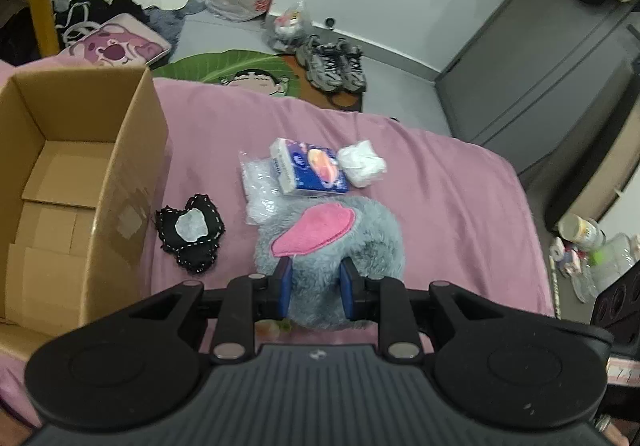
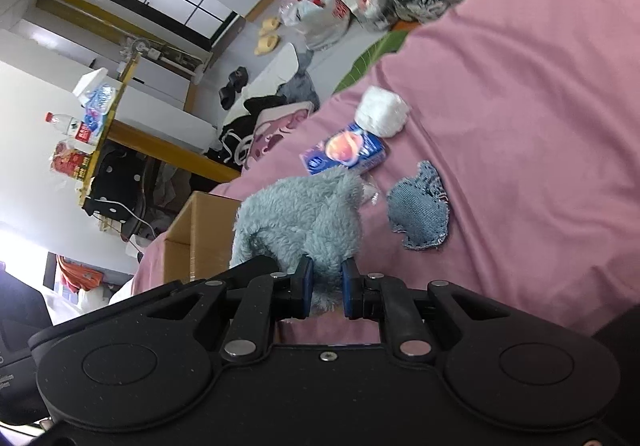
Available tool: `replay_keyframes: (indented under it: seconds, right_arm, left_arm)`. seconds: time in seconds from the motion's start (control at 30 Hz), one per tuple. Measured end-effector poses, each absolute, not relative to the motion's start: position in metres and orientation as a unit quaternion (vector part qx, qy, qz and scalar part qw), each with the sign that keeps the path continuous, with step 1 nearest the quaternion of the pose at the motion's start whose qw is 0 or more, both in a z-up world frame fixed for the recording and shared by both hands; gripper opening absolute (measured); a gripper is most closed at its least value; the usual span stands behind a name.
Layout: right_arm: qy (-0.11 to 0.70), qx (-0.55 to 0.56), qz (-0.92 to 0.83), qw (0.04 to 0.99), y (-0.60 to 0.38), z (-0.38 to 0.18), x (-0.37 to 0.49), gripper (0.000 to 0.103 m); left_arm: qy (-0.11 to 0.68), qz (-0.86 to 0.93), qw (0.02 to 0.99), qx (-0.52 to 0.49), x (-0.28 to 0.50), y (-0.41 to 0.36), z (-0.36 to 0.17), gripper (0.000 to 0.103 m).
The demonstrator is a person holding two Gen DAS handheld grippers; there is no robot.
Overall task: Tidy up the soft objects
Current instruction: 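Lift the grey plush with the left gripper and carry it over the box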
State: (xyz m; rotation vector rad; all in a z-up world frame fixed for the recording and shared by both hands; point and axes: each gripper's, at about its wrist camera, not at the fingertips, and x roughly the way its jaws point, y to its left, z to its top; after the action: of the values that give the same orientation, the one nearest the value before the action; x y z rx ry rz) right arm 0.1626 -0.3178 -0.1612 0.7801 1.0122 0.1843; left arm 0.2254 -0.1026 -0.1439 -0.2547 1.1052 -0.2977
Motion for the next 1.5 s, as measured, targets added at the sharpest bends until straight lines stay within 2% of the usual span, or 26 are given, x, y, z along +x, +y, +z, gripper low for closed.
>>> replay_keyframes:
  seconds: [0.73, 1.5]
  right_arm:
    - [0.440, 0.336, 0.108, 0.826, -0.282, -0.089, 0.149, 0.014]
    - [0.449, 0.289, 0.192, 0.823, -0.182, -0.064, 0.191, 0.015]
  left_arm:
    - [0.480, -0.180, 0.845, -0.152, 0.194, -0.067, -0.063, 0.023]
    - [0.448, -0.121, 0.865, -0.193, 0.195, 0.034, -0.030, 0.023]
